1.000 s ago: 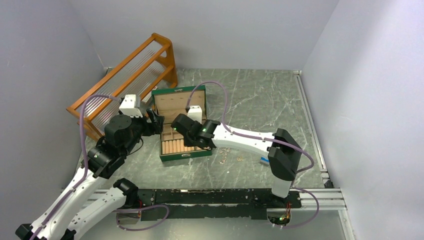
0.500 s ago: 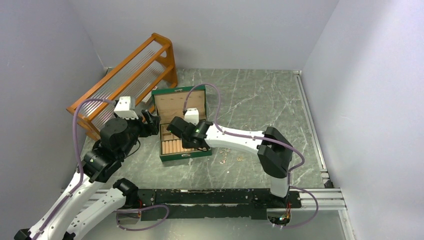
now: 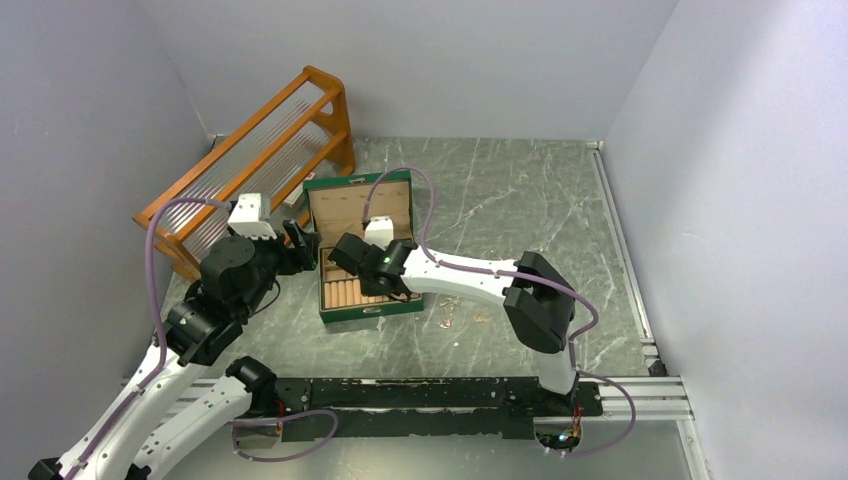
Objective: Organize the mixed jewelry
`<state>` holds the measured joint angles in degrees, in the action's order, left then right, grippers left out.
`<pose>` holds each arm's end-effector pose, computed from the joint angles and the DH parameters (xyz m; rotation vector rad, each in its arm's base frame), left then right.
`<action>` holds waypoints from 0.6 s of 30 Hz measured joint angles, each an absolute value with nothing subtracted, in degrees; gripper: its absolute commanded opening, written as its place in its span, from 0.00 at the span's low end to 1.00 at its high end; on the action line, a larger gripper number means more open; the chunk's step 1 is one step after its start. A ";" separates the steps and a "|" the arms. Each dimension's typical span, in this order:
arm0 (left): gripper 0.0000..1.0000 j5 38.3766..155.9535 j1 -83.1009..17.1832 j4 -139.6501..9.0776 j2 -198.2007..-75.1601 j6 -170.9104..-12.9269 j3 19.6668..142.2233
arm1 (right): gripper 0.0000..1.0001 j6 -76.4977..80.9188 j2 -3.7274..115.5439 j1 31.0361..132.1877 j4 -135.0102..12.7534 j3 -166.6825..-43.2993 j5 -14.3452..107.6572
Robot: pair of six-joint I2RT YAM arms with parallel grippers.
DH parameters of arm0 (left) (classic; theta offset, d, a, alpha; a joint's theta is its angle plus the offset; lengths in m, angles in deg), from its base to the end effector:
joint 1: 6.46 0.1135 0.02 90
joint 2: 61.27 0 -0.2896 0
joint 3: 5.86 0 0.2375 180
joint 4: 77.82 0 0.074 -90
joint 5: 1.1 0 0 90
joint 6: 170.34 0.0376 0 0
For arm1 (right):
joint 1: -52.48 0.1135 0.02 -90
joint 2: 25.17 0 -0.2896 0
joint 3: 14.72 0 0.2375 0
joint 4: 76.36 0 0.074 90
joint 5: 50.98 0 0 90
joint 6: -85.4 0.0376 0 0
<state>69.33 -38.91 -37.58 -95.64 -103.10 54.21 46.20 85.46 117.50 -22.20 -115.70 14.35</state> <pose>0.0919 -0.0435 0.3525 -0.0878 1.8232 -0.3722 0.1848 0.3595 0.2477 -0.1857 2.5300 0.2050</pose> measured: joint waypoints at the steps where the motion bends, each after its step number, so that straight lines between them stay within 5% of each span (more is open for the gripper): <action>1: 0.78 69.33 -38.91 -37.58 -95.67 -103.10 54.21 | 0.00 46.38 85.63 117.50 -21.85 -116.01 14.11; 18: 0.78 69.33 -38.91 -37.56 -95.93 -103.10 54.21 | 0.00 47.56 86.24 117.54 -20.36 -116.49 12.64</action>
<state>69.33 -38.91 -37.56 -95.93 -103.10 54.21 47.56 86.24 117.54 -20.36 -116.49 12.64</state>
